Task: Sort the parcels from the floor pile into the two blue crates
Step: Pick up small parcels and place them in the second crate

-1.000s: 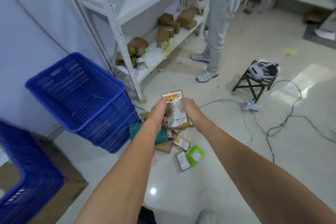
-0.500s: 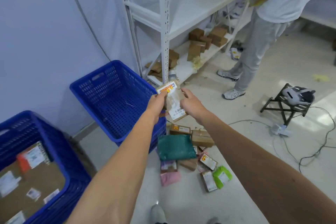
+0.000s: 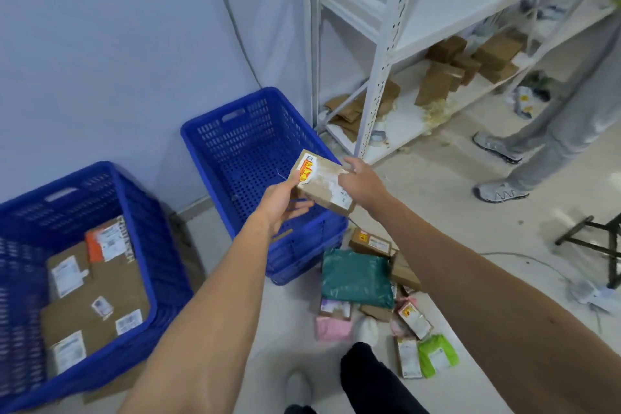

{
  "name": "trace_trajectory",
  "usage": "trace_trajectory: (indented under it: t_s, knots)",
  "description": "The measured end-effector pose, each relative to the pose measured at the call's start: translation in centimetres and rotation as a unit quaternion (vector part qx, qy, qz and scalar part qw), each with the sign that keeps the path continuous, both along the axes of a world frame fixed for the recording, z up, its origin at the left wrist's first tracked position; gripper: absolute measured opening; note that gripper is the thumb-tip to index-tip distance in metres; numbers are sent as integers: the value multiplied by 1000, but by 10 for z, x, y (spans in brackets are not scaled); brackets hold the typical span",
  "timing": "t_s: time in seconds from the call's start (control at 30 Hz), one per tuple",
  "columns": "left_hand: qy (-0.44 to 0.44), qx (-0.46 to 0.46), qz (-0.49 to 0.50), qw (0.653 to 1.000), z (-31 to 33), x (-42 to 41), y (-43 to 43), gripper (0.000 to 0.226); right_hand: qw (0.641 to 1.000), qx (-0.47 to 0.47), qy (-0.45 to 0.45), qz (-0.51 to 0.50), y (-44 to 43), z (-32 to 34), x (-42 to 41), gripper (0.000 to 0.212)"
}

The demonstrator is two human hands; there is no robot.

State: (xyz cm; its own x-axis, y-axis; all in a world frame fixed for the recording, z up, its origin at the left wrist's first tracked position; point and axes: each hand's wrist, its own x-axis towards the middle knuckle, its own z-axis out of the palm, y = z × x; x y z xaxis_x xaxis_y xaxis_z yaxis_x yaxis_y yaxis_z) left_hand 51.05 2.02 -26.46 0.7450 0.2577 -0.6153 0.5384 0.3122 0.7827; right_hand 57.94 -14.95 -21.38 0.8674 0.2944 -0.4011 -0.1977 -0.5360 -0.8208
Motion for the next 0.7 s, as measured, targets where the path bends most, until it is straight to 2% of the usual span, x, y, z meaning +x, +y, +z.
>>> trace_trajectory:
  t_s: [0.1, 0.17, 0.2, 0.3, 0.33, 0.4, 0.6, 0.7]
  knots:
    - [12, -7, 69, 997, -13, 8, 16, 43, 999, -24, 32, 1, 19, -21, 30, 52]
    - [19, -9, 114, 993, -26, 11, 26, 44, 996, -24, 80, 34, 35, -39, 46, 31]
    - [22, -7, 133, 991, -31, 13, 32, 43, 995, -25, 89, 49, 44, -49, 53, 28]
    - [23, -6, 175, 984, -52, 18, 43, 36, 990, -37, 116, 75, 64, -71, 74, 59]
    - [27, -8, 189, 981, -57, 19, 46, 34, 989, -44, 117, 80, 71, -77, 78, 55]
    - [40, -18, 213, 976, -73, 22, 56, 34, 985, -52, 134, 95, 88, -90, 86, 28]
    - [123, -14, 168, 978, -135, 49, 100, 41, 983, -69, 142, 99, 140, -149, 116, 25]
    - [161, 17, 131, 978, -170, 73, 123, 47, 977, -91, 160, 106, 158, -186, 128, 37]
